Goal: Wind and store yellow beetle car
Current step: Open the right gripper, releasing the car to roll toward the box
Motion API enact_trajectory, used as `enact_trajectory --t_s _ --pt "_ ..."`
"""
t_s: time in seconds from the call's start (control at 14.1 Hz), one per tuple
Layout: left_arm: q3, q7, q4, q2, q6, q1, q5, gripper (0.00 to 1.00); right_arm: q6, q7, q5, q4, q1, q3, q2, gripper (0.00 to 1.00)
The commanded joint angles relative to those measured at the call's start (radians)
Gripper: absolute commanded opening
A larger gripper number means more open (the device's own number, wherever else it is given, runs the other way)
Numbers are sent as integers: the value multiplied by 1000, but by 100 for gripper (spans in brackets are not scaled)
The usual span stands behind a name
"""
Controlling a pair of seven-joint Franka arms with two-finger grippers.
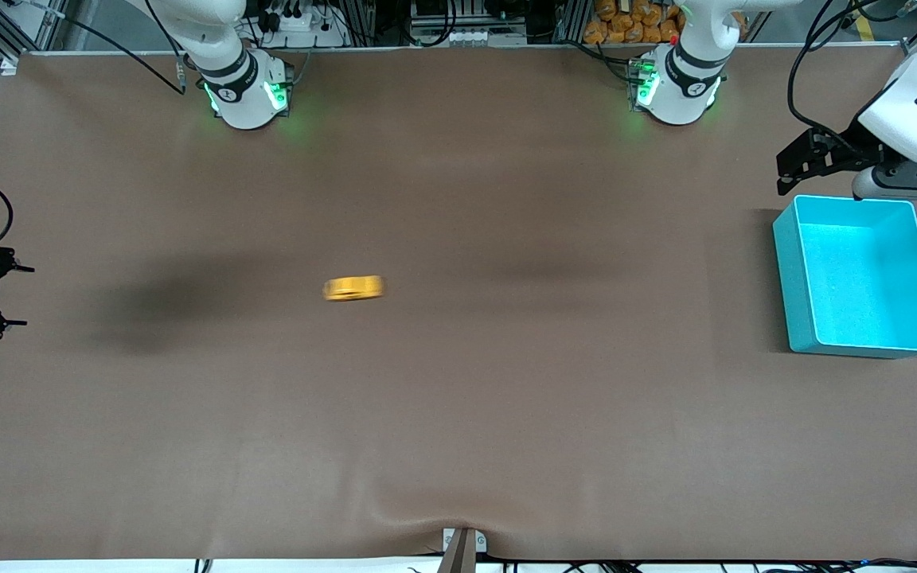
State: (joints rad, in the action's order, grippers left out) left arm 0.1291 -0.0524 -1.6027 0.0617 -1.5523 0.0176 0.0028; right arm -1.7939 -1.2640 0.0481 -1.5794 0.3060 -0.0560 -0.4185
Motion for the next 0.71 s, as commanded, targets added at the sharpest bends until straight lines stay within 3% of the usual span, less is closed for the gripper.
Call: enact_trajectory --t_s 0.0,0.43,0.64 --pt "4 8 12 -3 -6 -8 -6 100 30 66 -17 18 18 13 10 100" --pt "4 8 12 -3 -6 -8 -6 100 83 288 -4 24 12 13 87 100" --pt "4 8 12 -3 -6 -8 -6 100 103 403 -1 53 -43 13 104 100"
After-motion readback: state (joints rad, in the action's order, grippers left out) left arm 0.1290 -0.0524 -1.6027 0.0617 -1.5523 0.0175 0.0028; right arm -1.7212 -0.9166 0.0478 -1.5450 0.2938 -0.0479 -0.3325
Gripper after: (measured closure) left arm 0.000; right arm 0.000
